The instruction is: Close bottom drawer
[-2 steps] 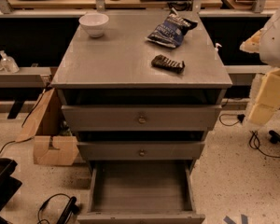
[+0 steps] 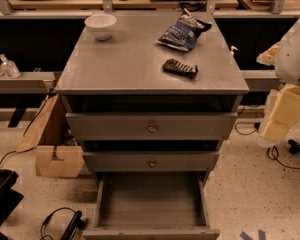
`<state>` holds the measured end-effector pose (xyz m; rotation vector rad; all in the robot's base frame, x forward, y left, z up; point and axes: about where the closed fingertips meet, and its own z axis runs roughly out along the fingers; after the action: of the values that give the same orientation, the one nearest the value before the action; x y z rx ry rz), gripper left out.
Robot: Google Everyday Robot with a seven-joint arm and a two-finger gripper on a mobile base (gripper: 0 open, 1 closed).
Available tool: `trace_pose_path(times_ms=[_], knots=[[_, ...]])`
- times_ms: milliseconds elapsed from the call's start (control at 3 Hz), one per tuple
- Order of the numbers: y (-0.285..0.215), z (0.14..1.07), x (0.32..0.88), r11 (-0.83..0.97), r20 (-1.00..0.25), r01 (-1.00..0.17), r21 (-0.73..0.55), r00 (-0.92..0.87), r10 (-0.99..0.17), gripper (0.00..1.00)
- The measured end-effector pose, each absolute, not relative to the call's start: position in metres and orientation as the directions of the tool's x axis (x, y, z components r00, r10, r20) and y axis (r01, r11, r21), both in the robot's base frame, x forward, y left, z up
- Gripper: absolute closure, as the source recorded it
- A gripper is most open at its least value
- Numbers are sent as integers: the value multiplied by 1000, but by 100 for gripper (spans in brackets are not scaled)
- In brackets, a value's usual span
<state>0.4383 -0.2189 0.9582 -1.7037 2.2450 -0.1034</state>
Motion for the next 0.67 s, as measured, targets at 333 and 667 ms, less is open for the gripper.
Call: trace_pose_path(times_ms=[333, 667], knots=[[-222, 926, 421, 262, -224, -926, -270, -205, -953, 0], [-247, 858, 403, 241, -196, -928, -284, -190, -962, 0]])
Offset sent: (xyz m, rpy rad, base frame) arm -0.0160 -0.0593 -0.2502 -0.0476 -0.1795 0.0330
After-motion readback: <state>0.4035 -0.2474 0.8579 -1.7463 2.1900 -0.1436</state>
